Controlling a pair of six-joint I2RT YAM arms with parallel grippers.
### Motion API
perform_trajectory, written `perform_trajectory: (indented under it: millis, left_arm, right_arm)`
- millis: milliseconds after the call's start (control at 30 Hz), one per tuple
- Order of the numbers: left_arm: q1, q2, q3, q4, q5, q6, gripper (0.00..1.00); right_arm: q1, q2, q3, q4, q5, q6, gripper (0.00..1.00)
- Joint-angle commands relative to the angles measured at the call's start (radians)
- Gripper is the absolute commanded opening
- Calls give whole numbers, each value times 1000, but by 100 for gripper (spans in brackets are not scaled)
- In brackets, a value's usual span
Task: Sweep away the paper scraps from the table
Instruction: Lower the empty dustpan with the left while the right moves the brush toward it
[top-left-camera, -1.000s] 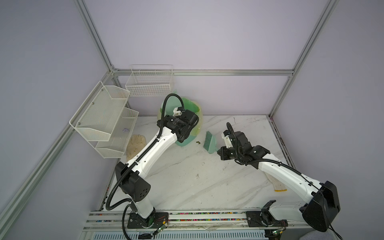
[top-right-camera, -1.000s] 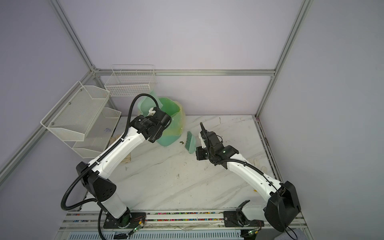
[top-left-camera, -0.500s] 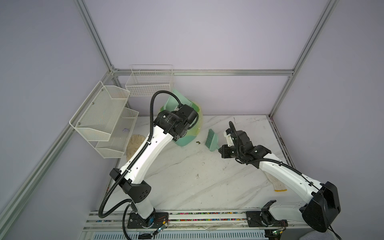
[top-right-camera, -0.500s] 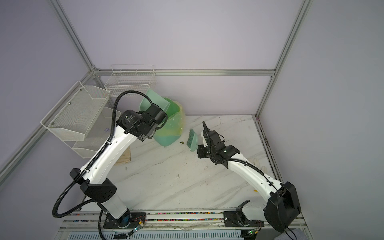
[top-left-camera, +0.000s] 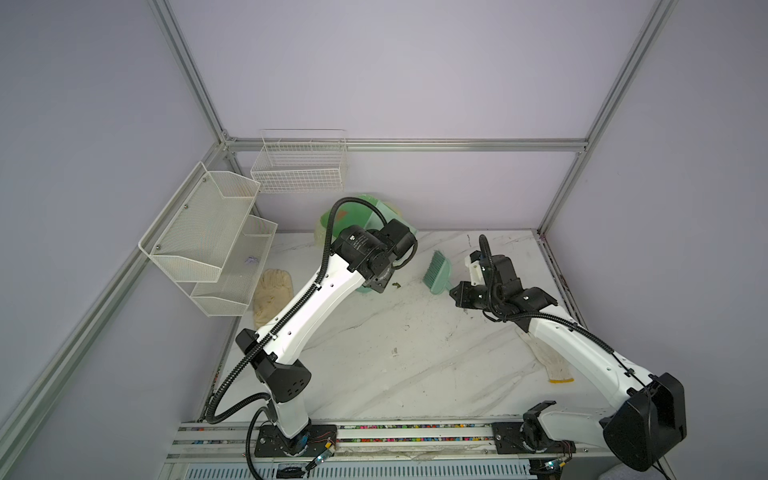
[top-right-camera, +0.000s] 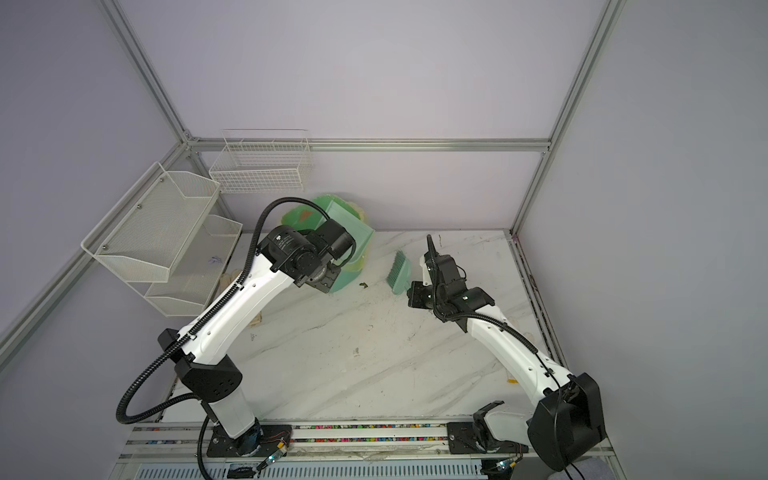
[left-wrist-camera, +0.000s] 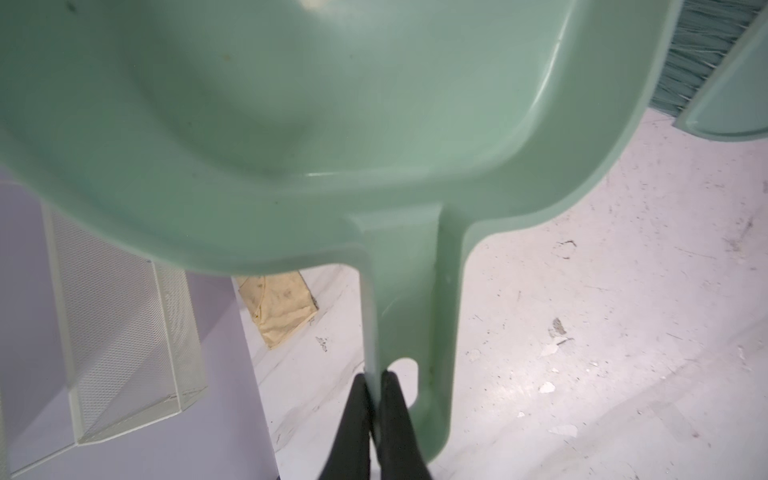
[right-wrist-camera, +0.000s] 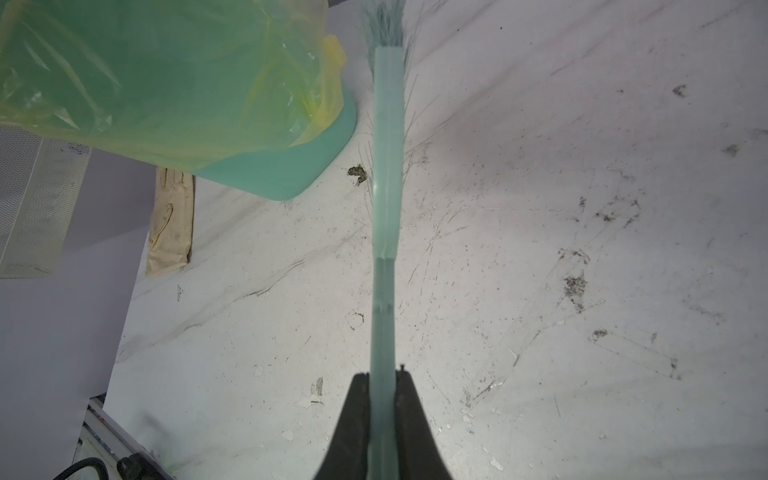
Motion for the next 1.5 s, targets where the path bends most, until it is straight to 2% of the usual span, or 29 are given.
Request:
perform_trajectory:
  millis: [0,300,467,633,967,1233,1467]
  left_arm:
    - [-31,5,83,15,76,-34,0]
    - [-72,77,63,79,148,-34,0]
    - [-76,128,90,88,148,-24,0]
    - [-75,165,89,147,220,-21,0]
    - [-75,287,96,210,318,-30,0]
    - [-73,412,165,266,373,-8,0]
    - [-40,510,237,321,453,3,0]
  right_arm:
    - [-24,-36,-15,22,-13,20,0]
    - [-91,-69,-27,9,40,56,0]
    - [-146,-107,-19,5,74,43,0]
    - [-204,-145,0,8,103,27,0]
    - [-236,-191,4,60,151,29,0]
    - [-236,-210,-1,118,134,28,0]
    - [-236,-173,-78,227,2,87,0]
